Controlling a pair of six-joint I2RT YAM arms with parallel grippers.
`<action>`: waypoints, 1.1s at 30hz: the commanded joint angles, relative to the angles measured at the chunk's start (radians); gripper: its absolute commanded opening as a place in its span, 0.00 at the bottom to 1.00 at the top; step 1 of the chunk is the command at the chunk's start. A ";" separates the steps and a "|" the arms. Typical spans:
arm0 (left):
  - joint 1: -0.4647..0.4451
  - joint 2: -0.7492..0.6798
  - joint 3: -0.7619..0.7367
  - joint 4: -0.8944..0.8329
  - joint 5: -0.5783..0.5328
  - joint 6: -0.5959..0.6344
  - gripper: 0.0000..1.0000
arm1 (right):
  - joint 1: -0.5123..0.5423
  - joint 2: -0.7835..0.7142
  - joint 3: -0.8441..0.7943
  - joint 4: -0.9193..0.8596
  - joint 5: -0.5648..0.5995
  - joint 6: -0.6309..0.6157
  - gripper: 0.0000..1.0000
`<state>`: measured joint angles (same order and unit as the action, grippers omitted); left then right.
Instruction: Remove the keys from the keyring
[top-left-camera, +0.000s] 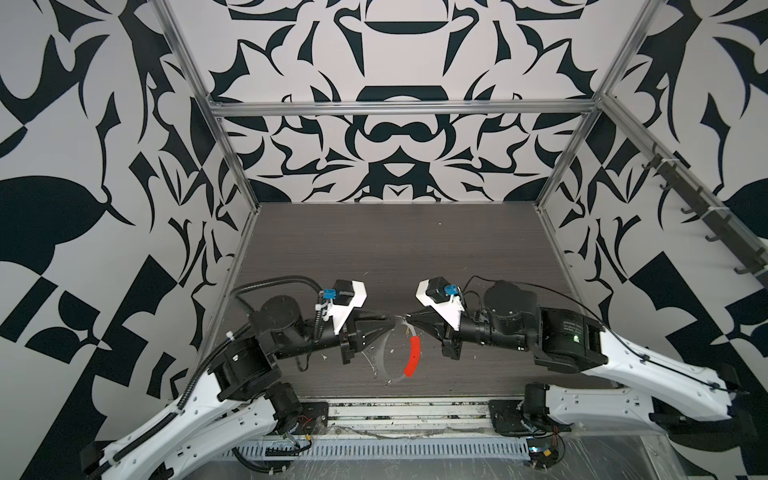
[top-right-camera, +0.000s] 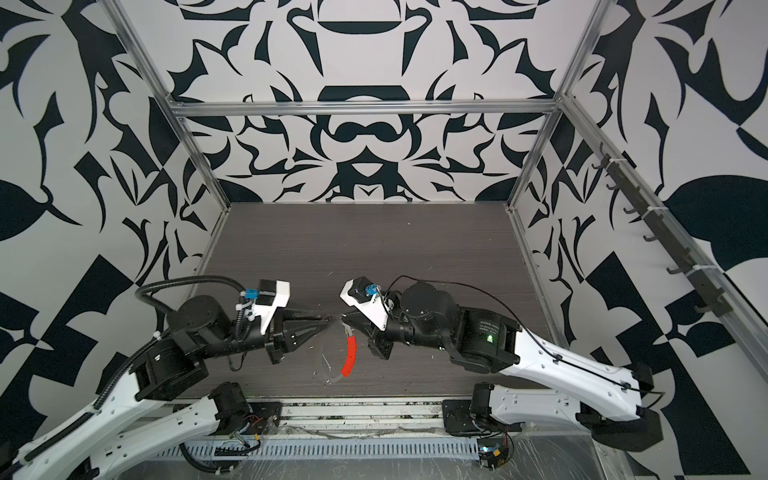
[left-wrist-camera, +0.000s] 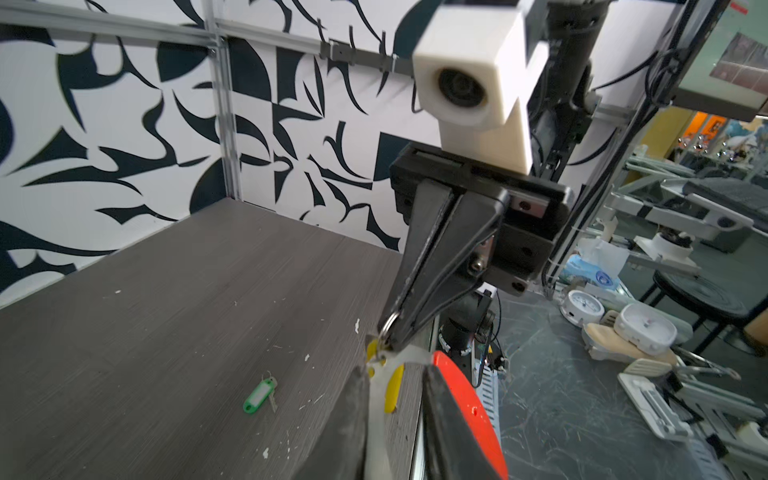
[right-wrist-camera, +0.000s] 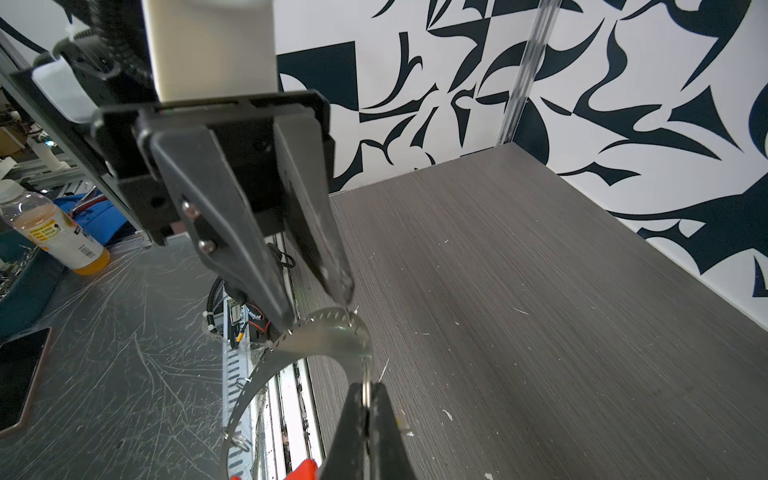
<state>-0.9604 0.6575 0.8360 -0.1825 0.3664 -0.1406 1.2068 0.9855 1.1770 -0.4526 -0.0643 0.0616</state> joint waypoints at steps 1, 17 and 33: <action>0.003 0.044 0.043 0.011 0.081 0.032 0.24 | 0.001 -0.011 0.017 0.047 -0.025 0.021 0.00; 0.003 -0.002 -0.013 0.090 0.145 0.012 0.28 | 0.002 -0.044 -0.007 0.066 -0.103 0.034 0.00; 0.003 0.065 0.031 0.069 0.269 -0.006 0.24 | 0.001 -0.059 -0.016 0.061 -0.195 0.033 0.00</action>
<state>-0.9596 0.7212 0.8391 -0.1173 0.6231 -0.1436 1.2041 0.9348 1.1542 -0.4541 -0.2104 0.0834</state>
